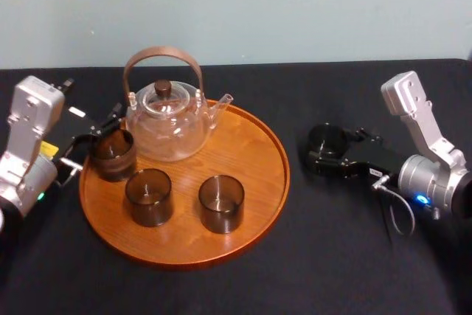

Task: Pick up the glass from the table and place it on the tray.

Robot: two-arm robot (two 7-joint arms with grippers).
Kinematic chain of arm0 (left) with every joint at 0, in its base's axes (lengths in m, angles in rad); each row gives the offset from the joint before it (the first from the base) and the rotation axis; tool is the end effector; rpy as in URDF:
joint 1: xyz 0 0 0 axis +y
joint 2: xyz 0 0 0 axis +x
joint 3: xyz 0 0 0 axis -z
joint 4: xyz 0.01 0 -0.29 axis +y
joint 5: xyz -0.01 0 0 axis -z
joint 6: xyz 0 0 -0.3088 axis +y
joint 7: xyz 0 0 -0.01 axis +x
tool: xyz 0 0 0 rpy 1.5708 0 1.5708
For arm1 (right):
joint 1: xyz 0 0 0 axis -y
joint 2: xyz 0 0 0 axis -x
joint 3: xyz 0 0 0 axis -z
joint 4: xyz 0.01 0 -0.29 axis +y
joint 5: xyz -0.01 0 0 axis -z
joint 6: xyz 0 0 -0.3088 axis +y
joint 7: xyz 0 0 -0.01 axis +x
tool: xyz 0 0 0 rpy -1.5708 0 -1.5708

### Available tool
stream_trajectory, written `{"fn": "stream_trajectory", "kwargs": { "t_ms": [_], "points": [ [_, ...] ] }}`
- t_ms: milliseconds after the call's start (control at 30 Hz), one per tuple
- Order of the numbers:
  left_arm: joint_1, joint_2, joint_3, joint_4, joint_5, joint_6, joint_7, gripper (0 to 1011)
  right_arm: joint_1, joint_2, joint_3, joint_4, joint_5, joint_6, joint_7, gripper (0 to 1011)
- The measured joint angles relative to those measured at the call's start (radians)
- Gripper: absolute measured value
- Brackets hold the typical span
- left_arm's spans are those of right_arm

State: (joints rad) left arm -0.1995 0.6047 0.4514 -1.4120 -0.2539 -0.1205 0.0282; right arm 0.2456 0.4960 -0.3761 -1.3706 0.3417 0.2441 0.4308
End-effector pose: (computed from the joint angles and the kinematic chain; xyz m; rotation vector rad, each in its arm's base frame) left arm 0.3581 0.0827 -0.3023 0.3045 -0.2850 1.2479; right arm 0.3799 -0.0699 -0.2940 -0.4010 0.1511 -0.9148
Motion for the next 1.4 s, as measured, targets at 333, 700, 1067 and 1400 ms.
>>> {"fn": "stream_trajectory", "kwargs": {
  "t_ms": [333,700,1067,1400],
  "points": [
    [0.000,0.000,0.000,0.000,0.000,0.000,0.000,1001,0.002,0.000,-0.002,0.001,-0.005,0.000,-0.001,1003],
    [0.000,0.000,0.000,0.000,0.000,0.000,0.000,1001,0.001,0.001,0.000,0.000,-0.001,0.000,-0.002,883],
    [0.000,0.000,0.000,0.000,0.000,0.000,0.000,1001,-0.001,0.001,0.001,-0.001,0.000,0.000,-0.001,885],
    [0.000,0.000,0.000,0.000,0.000,0.000,0.000,1001,-0.005,0.004,0.006,-0.009,0.006,-0.004,0.004,885]
  ]
}}
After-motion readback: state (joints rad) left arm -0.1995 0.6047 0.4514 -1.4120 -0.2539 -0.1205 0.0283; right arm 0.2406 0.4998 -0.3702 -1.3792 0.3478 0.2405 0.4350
